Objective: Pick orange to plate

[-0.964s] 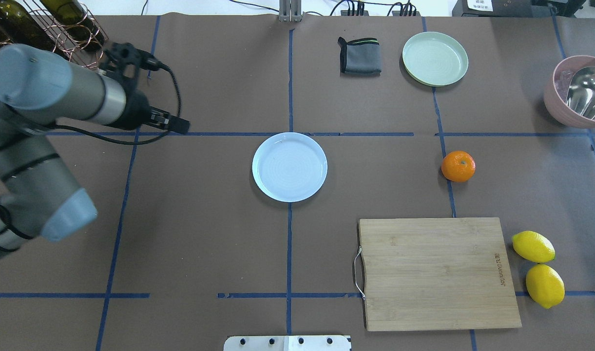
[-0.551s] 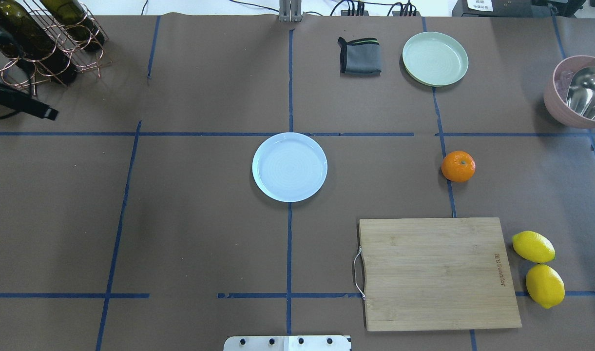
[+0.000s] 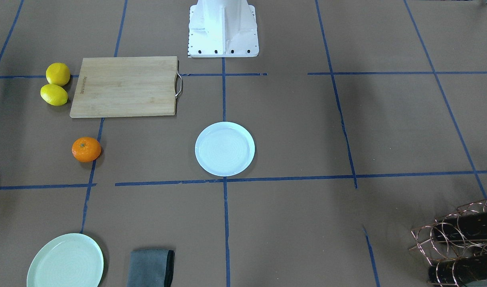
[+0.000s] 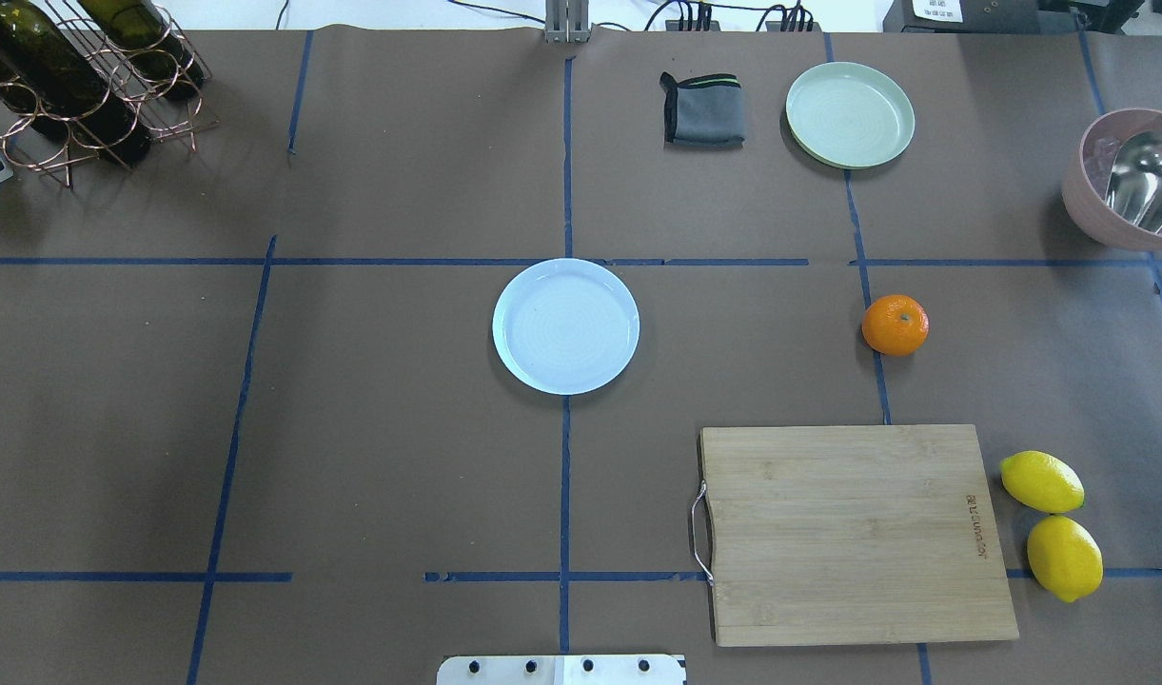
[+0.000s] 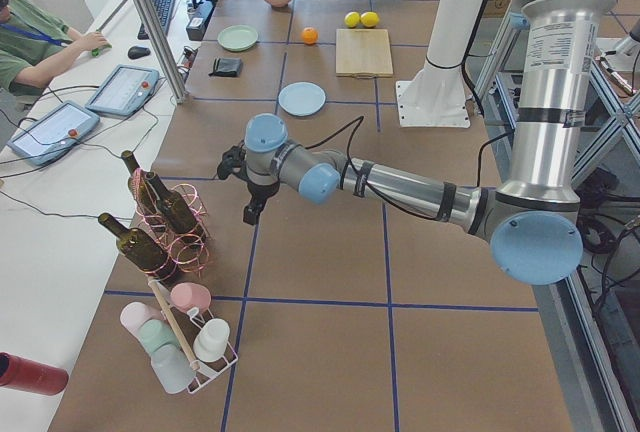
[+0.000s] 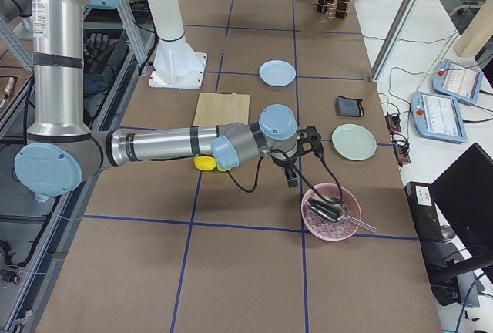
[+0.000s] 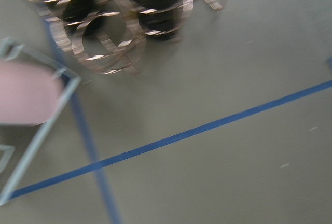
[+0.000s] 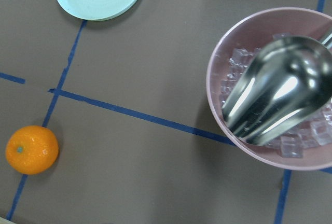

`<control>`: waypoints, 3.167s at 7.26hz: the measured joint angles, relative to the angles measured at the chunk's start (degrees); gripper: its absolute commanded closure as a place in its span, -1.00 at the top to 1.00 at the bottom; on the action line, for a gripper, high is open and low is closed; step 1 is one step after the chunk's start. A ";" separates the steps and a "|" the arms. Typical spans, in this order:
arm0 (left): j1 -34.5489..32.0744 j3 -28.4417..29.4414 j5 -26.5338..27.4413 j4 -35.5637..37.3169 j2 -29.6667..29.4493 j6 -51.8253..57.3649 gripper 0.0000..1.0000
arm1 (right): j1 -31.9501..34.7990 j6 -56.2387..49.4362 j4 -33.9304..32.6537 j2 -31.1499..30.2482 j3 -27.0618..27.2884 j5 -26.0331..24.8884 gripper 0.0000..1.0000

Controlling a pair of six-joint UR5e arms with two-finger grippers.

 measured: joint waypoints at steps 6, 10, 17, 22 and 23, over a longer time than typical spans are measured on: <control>-2.13 -2.78 0.05 5.36 4.54 2.36 1.00 | -25.16 15.42 5.35 7.60 -0.10 -17.35 1.00; -2.05 -3.29 -0.03 5.13 4.38 2.31 1.00 | -36.73 29.58 10.06 8.88 -0.05 -29.31 1.00; -2.04 -3.41 -0.04 5.11 4.26 2.37 1.00 | -39.16 29.49 9.68 9.05 -2.52 -31.67 1.00; -2.04 -3.48 0.04 5.12 4.09 2.37 1.00 | -41.33 29.61 9.72 10.31 -3.77 -34.81 -0.94; -2.04 -3.53 0.07 5.12 4.09 2.37 1.00 | -41.32 29.70 9.61 10.70 -3.41 -34.77 -0.95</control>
